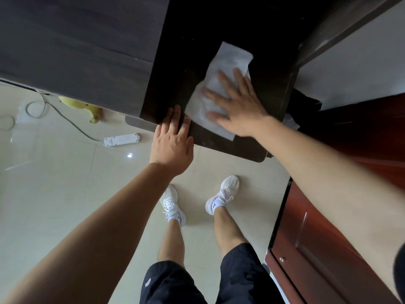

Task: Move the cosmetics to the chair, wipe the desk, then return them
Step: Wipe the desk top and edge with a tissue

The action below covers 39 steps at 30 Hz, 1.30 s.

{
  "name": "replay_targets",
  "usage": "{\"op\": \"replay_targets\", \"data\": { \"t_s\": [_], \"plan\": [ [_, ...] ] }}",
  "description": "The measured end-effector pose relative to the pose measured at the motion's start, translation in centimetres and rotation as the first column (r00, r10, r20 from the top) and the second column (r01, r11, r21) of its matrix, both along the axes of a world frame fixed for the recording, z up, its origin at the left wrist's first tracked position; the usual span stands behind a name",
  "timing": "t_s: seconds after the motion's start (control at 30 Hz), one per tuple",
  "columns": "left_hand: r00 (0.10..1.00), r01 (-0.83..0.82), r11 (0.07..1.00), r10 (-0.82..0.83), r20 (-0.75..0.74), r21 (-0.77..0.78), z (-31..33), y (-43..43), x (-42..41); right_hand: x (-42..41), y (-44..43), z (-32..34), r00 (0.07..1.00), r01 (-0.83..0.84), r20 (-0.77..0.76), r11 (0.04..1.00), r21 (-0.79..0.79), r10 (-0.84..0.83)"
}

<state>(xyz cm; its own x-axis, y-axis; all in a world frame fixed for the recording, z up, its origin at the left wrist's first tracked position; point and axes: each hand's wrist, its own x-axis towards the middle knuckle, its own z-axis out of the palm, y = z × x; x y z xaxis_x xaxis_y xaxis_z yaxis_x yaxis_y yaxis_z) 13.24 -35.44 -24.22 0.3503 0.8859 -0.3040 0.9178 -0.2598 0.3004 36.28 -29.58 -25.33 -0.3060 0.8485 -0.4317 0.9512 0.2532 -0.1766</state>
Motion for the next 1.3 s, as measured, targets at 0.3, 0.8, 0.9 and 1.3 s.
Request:
{"op": "replay_targets", "data": {
  "t_s": [0.3, 0.8, 0.9, 1.3],
  "plan": [
    [1.000, 0.011, 1.000, -0.011, 0.006, 0.018, -0.4, -0.1, -0.3, -6.4, 8.2, 0.7, 0.990, 0.139, 0.038, 0.990, -0.016, -0.138],
    [0.993, -0.083, 0.997, 0.082, -0.086, -0.008, 0.7, -2.9, -5.7, -7.6, 9.2, -0.2, 0.966, 0.253, 0.051, 0.967, 0.019, -0.253],
    [0.994, -0.076, 0.996, 0.072, -0.080, -0.046, 0.6, -3.0, -6.1, -8.3, 7.4, -0.3, 0.966, 0.256, 0.043, 0.966, 0.025, -0.256],
    [0.992, -0.126, 0.991, 0.126, -0.020, -0.045, 1.0, -2.4, -7.7, -9.3, -7.3, -0.4, 0.981, 0.183, 0.037, 0.977, 0.109, -0.188]
  ]
}}
